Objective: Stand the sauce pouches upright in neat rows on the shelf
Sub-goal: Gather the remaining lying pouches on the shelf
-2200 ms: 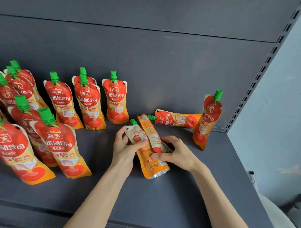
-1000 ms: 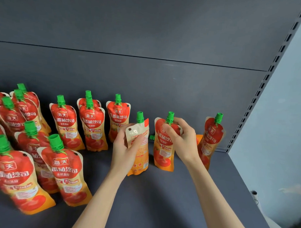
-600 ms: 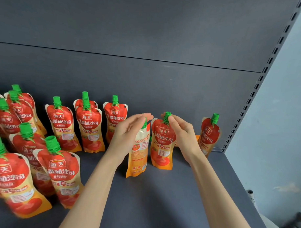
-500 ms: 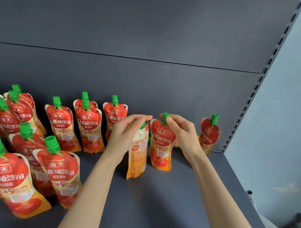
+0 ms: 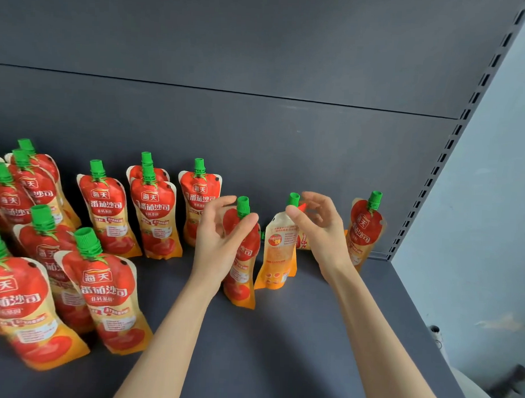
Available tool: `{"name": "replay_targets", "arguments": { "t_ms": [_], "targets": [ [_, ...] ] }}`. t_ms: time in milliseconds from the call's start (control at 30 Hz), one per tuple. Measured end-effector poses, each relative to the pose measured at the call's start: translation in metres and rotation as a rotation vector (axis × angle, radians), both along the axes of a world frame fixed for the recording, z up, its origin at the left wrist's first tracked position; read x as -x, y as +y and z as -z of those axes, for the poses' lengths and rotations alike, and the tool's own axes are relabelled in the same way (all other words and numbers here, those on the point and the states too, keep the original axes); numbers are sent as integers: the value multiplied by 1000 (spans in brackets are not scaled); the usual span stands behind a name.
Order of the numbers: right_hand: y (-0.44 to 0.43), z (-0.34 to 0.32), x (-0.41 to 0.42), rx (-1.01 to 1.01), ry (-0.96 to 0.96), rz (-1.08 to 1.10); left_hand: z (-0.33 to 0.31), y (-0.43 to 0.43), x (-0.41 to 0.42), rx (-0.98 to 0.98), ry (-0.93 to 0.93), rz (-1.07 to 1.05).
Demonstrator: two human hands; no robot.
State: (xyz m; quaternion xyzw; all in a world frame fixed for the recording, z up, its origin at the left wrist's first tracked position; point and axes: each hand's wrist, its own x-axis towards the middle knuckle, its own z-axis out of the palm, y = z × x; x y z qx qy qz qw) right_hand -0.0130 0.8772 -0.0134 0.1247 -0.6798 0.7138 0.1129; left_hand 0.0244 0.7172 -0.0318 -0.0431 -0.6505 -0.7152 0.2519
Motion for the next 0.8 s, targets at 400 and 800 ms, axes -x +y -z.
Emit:
{"name": "replay_targets", "arguments": {
  "t_ms": [400, 800],
  "targets": [
    [-5, 24, -10, -123, -1, 94, 26, -2, 8, -59, -122, -237],
    [-16, 20, -21, 11, 79, 57, 37, 0, 3, 4, -151, -224]
  ]
}}
